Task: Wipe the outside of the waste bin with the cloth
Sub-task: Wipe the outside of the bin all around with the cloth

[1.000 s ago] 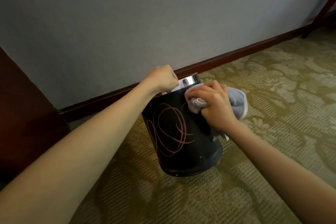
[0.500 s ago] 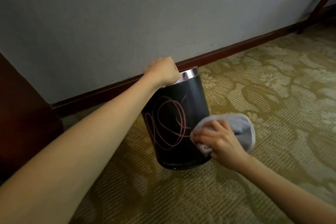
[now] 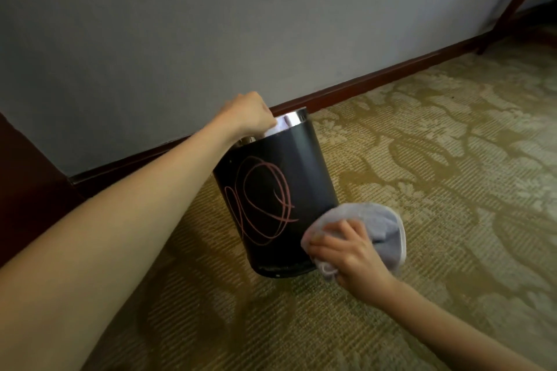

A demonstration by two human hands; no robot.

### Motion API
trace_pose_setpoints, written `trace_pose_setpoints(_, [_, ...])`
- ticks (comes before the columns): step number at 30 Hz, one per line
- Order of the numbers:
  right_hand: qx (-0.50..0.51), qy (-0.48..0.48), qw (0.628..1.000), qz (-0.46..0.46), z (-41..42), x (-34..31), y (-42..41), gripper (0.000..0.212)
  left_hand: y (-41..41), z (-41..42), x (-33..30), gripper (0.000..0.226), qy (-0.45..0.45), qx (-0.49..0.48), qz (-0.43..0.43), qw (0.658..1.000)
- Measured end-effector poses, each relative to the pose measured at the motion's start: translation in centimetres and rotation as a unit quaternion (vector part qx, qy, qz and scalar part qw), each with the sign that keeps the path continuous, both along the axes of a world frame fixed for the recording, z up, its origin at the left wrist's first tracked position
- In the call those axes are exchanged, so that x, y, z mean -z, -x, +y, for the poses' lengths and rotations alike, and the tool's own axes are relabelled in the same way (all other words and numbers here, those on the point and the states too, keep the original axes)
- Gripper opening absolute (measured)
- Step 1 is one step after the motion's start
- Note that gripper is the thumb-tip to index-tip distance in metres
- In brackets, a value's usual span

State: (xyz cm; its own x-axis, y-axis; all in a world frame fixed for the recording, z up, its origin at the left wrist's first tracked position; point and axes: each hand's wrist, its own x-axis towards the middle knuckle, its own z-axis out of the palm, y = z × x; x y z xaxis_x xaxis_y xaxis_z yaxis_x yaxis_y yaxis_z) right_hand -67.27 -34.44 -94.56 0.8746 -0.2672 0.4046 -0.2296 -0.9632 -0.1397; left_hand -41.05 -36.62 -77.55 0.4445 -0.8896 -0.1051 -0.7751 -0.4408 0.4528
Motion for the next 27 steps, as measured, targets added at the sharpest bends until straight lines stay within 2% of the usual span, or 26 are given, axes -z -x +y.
trace_pose_setpoints(4, [-0.007,-0.011,1.0,0.005,-0.9,-1.9,-1.0,0.022,0.2,0.1,0.0,0.022,0.007,-0.003,-0.001,1.0])
trace_pose_setpoints(8, [0.046,-0.024,0.993,-0.103,-4.3,-8.1,-5.7,0.022,1.9,-0.3,-0.2,0.028,-0.004,0.01,-0.018,1.0])
trace_pose_setpoints(11, [0.057,0.005,0.99,-0.128,-6.1,-10.4,-7.5,0.023,2.0,-0.4,-0.4,0.032,-0.011,0.018,-0.019,1.0])
trace_pose_setpoints(15, [0.055,0.005,0.992,-0.114,-4.7,-7.8,-5.9,0.028,1.1,-0.5,-0.5,0.037,-0.028,0.029,-0.012,0.999])
trace_pose_setpoints(19, [0.006,0.006,1.0,-0.025,-0.8,-1.2,-0.8,0.035,0.3,0.1,-0.7,0.032,-0.022,0.016,0.018,0.999])
trace_pose_setpoints(21, [-0.023,0.023,0.999,0.015,0.0,0.3,0.8,0.03,0.1,0.2,-0.8,0.03,-0.022,0.011,0.022,0.999])
trace_pose_setpoints(25, [-0.032,0.031,0.999,0.005,-1.6,-2.6,-1.1,0.022,0.9,0.3,-0.6,0.023,-0.007,-0.003,0.009,1.0])
trace_pose_setpoints(27, [-0.017,0.039,0.999,-0.032,-3.0,-5.2,-3.1,0.024,1.5,0.2,-0.5,0.029,-0.012,-0.004,0.005,1.0])
